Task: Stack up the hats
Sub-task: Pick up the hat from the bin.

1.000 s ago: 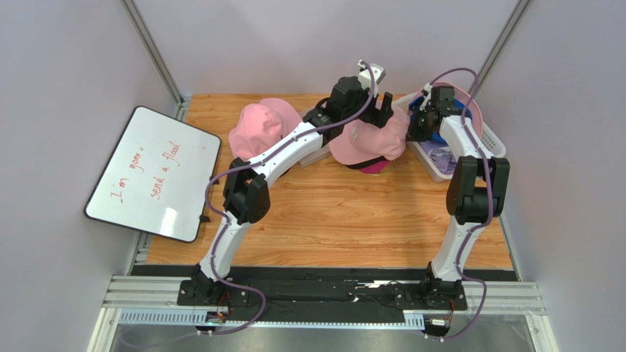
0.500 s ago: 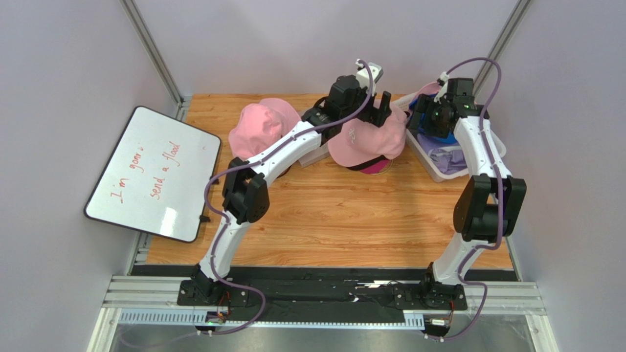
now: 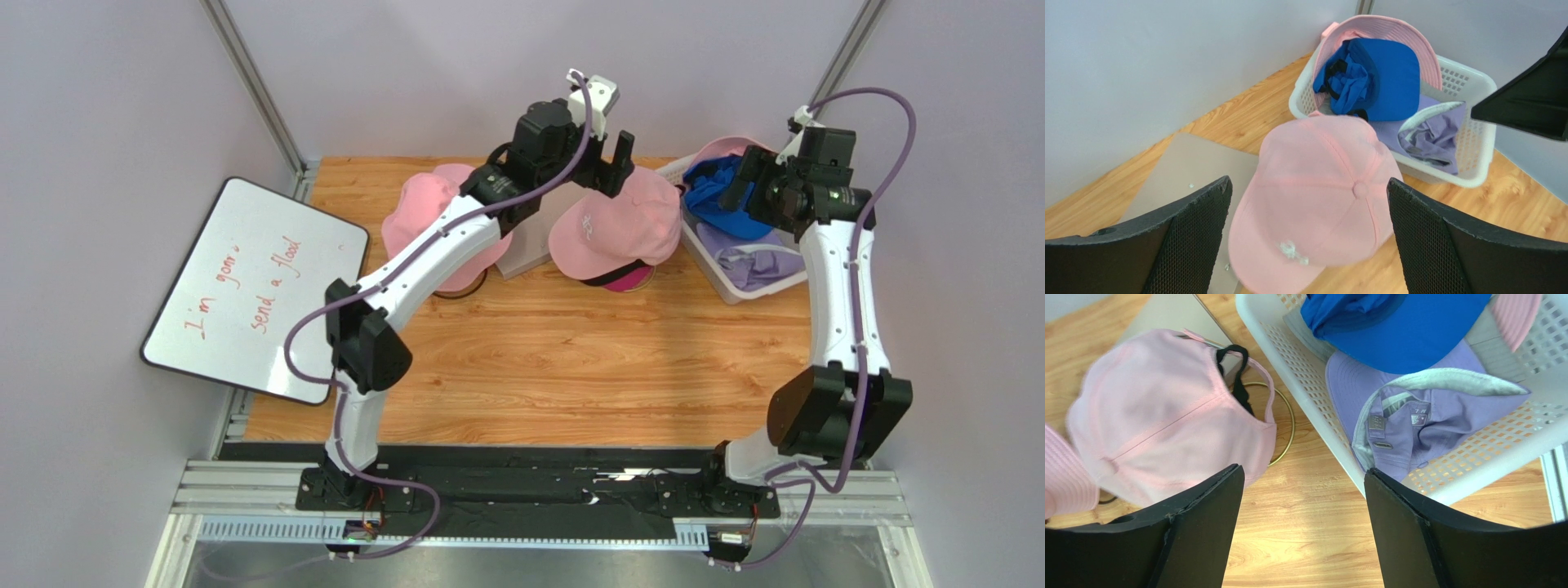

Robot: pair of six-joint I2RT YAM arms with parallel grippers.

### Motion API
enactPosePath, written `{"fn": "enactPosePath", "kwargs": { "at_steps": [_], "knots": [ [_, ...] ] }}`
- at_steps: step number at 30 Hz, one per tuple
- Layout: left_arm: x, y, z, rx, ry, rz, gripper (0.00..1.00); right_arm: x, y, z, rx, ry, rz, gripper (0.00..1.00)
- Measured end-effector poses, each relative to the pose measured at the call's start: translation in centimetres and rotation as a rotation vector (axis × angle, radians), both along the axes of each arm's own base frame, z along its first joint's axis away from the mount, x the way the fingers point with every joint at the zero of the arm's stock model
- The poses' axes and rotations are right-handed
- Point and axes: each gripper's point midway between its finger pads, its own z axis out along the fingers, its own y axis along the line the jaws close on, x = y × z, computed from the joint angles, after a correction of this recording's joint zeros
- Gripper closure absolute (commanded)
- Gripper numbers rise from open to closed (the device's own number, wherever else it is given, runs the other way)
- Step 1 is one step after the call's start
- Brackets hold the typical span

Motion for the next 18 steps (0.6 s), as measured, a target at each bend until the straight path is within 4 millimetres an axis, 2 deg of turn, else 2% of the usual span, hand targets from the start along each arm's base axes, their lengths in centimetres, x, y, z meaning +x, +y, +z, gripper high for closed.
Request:
{"fn": "enactPosePath", "kwargs": {
  "at_steps": [3, 6, 9, 12, 15, 18],
  "knots": [
    [-2.0, 2.4, 2.2, 0.0, -0.02, 0.019, 0.0, -1.6, 0.2, 2.0, -0.015, -0.049, -0.007, 0.23],
    [-4.2, 5.6, 3.8, 0.025, -0.041, 0.052, 0.0, -2.9, 0.1, 2.9, -0.03, -0.069, -0.018, 0.23],
    [-6.0, 9.2, 5.3, 0.066, -0.066, 0.116, 0.0, -3.3, -0.3, 2.6, -0.044, -0.065, -0.041, 0.25],
    [-7.2, 11.9, 6.6, 0.075, -0.066, 0.157, 0.0, -2.8, -0.5, 1.2, -0.039, -0.033, -0.054, 0.26],
    [-8.3, 14.2, 6.1, 0.102, -0.043, 0.177, 0.0, -1.9, -0.7, -0.8, -0.029, 0.009, -0.065, 0.26],
    [-9.8, 16.5, 3.3, 0.171, 0.012, 0.198, 0.0, -1.3, -1.0, -2.7, -0.022, 0.053, -0.08, 0.26]
  ]
}}
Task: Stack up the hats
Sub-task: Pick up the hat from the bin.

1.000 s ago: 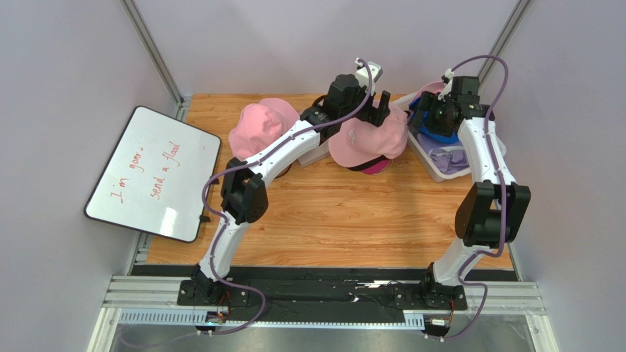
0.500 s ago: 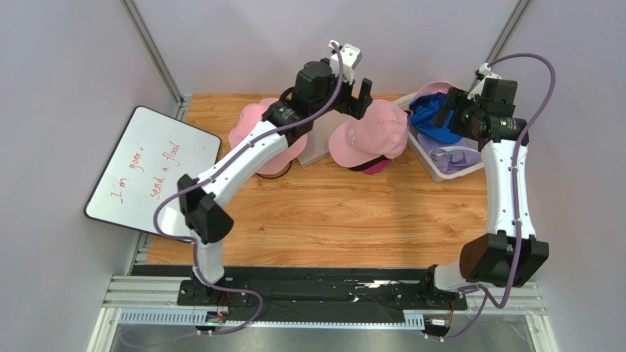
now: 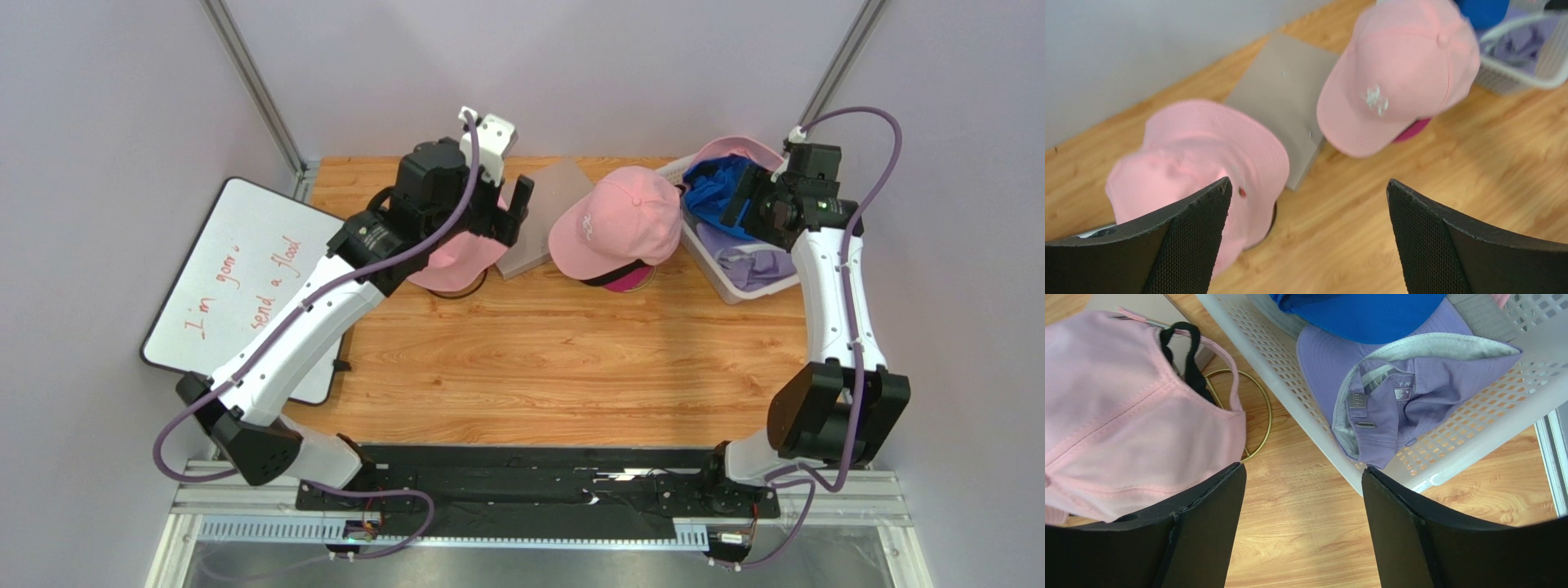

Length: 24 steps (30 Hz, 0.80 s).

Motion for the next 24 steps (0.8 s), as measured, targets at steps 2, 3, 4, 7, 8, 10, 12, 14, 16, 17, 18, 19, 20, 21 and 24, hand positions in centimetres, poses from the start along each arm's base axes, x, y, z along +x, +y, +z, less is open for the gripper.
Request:
{"fn": "enactPosePath", "kwargs": {
  "at_steps": [2, 3, 4, 7, 8, 10, 12, 14, 16, 17, 18, 19, 20, 21, 24],
  "knots": [
    [-1.3, 1.0, -2.6, 0.046, 0.056, -0.007, 0.0, 0.3, -0.2, -0.7, -0.002, 0.016, -0.011, 0.26],
    [-1.9, 1.3, -3.7, 0.064, 0.081, -0.014, 0.0, 0.6, -0.3, -0.9, -0.002, 0.018, -0.016, 0.27],
    [-2.6, 1.6, -4.9, 0.078, 0.106, -0.027, 0.0, 0.9, -0.5, -1.2, -0.004, 0.022, -0.025, 0.27],
    [-5.0, 2.4, -8.5, 0.105, 0.179, -0.069, 0.0, 2.1, -0.9, -2.1, 0.0, 0.033, -0.046, 0.31],
    [-5.5, 2.6, -9.1, 0.111, 0.195, -0.077, 0.0, 2.7, -1.1, -2.5, 0.003, 0.038, -0.053, 0.32],
    [-6.3, 2.7, -9.5, 0.107, 0.214, -0.093, 0.0, 3.5, -1.3, -3.6, 0.009, 0.053, -0.066, 0.32],
    [-6.5, 2.6, -9.1, 0.088, 0.21, -0.098, 0.0, 3.8, -1.7, -5.0, 0.007, 0.085, -0.098, 0.32],
    [-6.7, 2.5, -8.8, 0.069, 0.211, -0.107, 0.0, 3.7, -2.2, -6.0, -0.001, 0.105, -0.131, 0.32],
    [-6.9, 2.2, -8.6, 0.052, 0.216, -0.119, 0.0, 3.2, -2.5, -6.9, -0.008, 0.127, -0.155, 0.32],
    [-7.0, 2.0, -8.6, 0.045, 0.22, -0.126, 0.0, 3.0, -2.6, -7.4, -0.011, 0.138, -0.168, 0.32],
    [-7.1, 1.9, -8.7, 0.041, 0.225, -0.131, 0.0, 2.9, -2.7, -7.8, -0.013, 0.147, -0.176, 0.33],
    [-7.2, 1.8, -8.7, 0.037, 0.228, -0.137, 0.0, 2.7, -2.9, -8.1, -0.017, 0.156, -0.188, 0.34],
    [-7.2, 1.7, -8.7, 0.033, 0.231, -0.142, 0.0, 2.6, -3.0, -8.3, -0.019, 0.161, -0.195, 0.34],
    [-7.3, 1.6, -8.7, 0.03, 0.233, -0.146, 0.0, 2.5, -3.1, -8.6, -0.022, 0.166, -0.203, 0.35],
    [-7.4, 1.5, -8.7, 0.026, 0.236, -0.149, 0.0, 2.2, -3.4, -9.6, -0.027, 0.188, -0.223, 0.37]
  ]
}}
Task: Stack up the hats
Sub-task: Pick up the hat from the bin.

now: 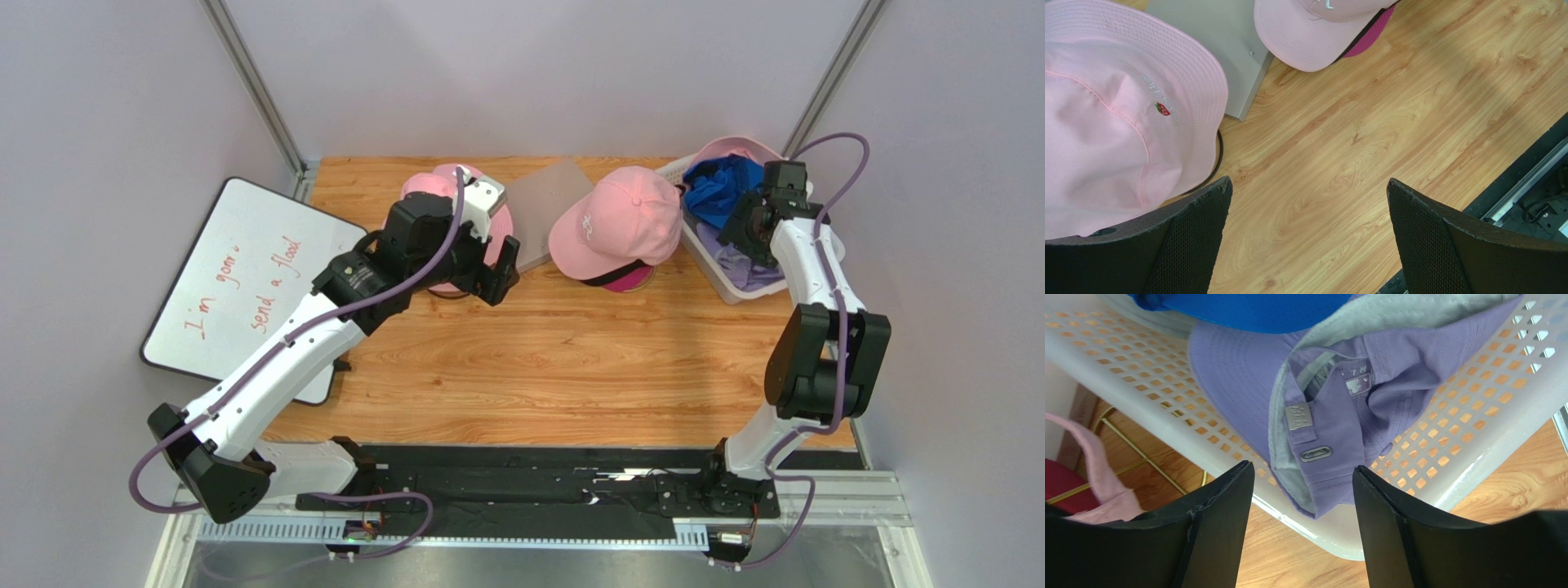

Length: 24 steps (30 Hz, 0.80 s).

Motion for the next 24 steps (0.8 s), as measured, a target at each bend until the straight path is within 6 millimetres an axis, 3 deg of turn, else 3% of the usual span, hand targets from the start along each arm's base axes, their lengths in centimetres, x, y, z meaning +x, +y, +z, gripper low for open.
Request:
{"fn": "enactPosePath", "kwargs": {
  "at_steps": [11, 14, 17, 18, 24],
  "knots": [
    [0.1, 0.2, 0.0, 0.005, -0.004, 0.011, 0.0, -2.0, -0.9, -4.0, 0.019, 0.084, -0.05, 0.46],
    [0.2, 0.2, 0.0, 0.006, -0.004, 0.012, 0.0, -1.9, -0.6, -4.4, 0.035, 0.08, -0.045, 0.57],
    [0.3, 0.4, 0.0, 0.011, -0.009, 0.023, 0.0, -2.0, -0.3, -4.9, 0.051, 0.078, -0.036, 0.85],
    [0.4, 0.4, 0.0, 0.013, -0.01, 0.028, 0.0, -2.1, -0.2, -5.0, 0.054, 0.082, -0.031, 1.0],
    [0.7, 0.8, 0.0, 0.025, -0.02, 0.048, 0.0, -1.9, -0.1, -4.6, 0.064, 0.079, -0.024, 1.0]
  ]
}}
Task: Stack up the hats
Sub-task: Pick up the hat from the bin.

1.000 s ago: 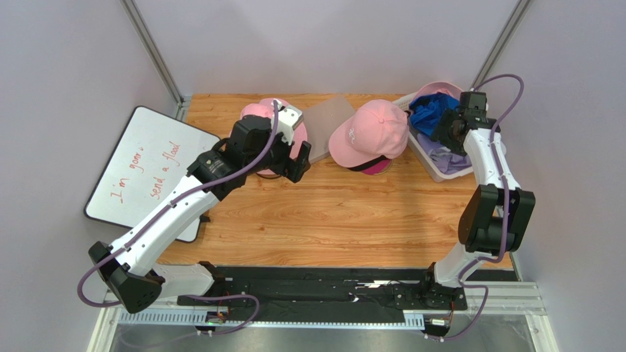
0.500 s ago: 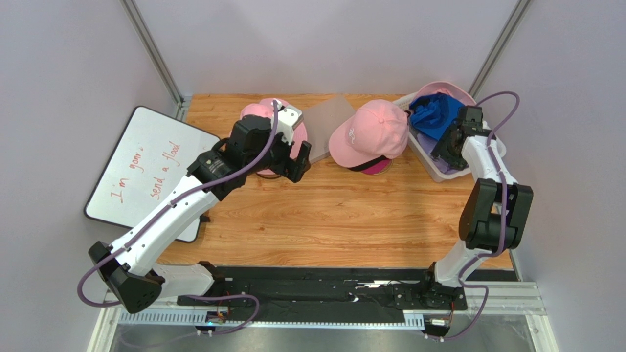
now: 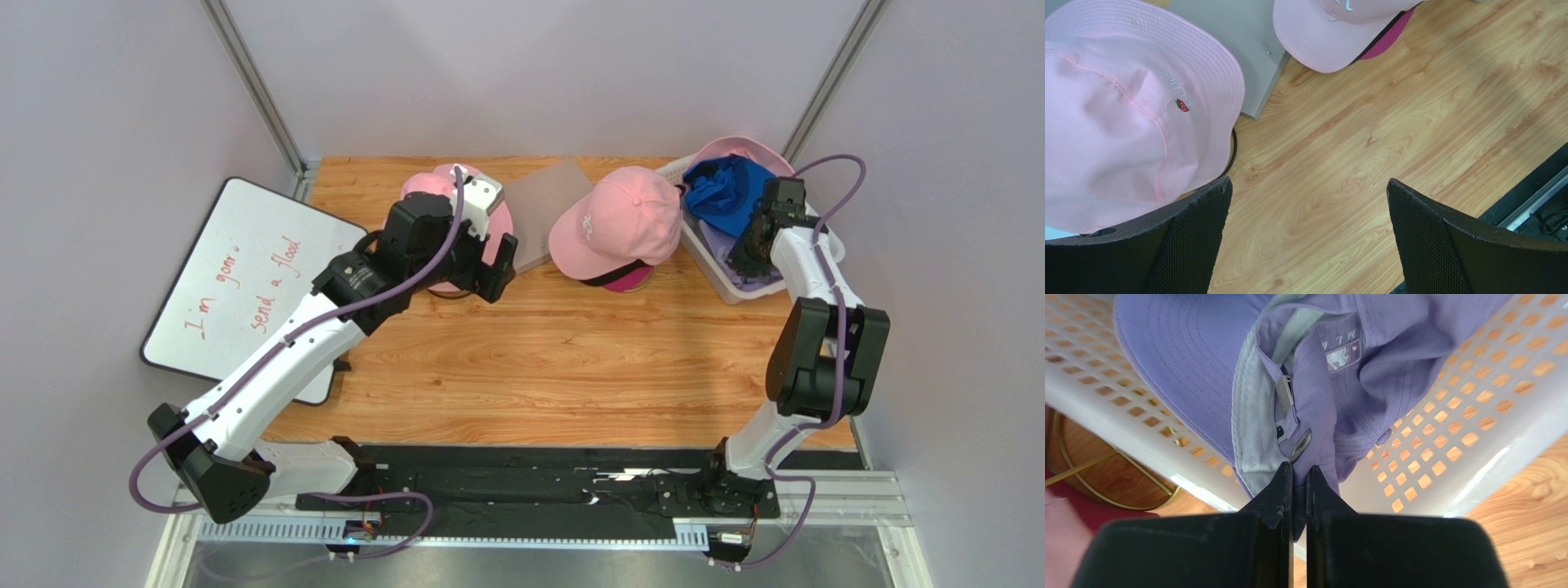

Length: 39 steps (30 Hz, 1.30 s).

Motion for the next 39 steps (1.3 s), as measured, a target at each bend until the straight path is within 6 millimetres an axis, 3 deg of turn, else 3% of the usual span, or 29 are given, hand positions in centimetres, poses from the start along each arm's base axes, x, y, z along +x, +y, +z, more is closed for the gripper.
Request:
{"fn": "enactPosePath", "kwargs": {
  "at_steps": [4, 9, 11, 14, 18, 22, 30, 33, 39],
  "knots": [
    [0.0, 0.1, 0.0, 0.002, -0.002, 0.004, 0.0, 1.1, -1.0, 3.8, -0.035, -0.042, -0.006, 1.0],
    [0.0, 0.2, 0.2, -0.001, -0.008, 0.005, 0.0, 2.6, -2.9, 13.7, -0.116, -0.243, -0.029, 1.0],
    [-0.1, 0.3, 0.5, -0.005, -0.015, 0.005, 0.0, 2.1, -3.1, 18.1, -0.144, -0.34, -0.037, 1.0],
    [-0.2, 0.3, 0.7, -0.008, -0.02, 0.004, 0.0, 0.4, -2.8, 23.0, -0.169, -0.454, -0.04, 1.0],
    [-0.4, 0.1, 0.7, -0.015, -0.023, -0.018, 0.0, -1.8, -1.4, 27.4, -0.175, -0.559, -0.005, 1.0],
    [-1.3, -0.3, 1.0, -0.039, -0.039, -0.074, 0.01, -2.9, 0.9, 29.3, -0.17, -0.607, 0.076, 1.0],
    [-4.4, -1.9, 3.9, -0.167, -0.133, -0.23, 0.03, -4.2, 11.1, 33.4, -0.138, -0.711, 0.324, 1.0],
    [-5.8, -3.9, 4.7, -0.193, -0.156, -0.299, 0.02, -5.1, 14.1, 34.2, -0.109, -0.742, 0.39, 1.0],
    [-8.6, -8.7, 5.4, -0.287, -0.213, -0.414, 0.0, -6.4, 17.6, 35.4, -0.048, -0.801, 0.428, 1.0]
  ]
}}
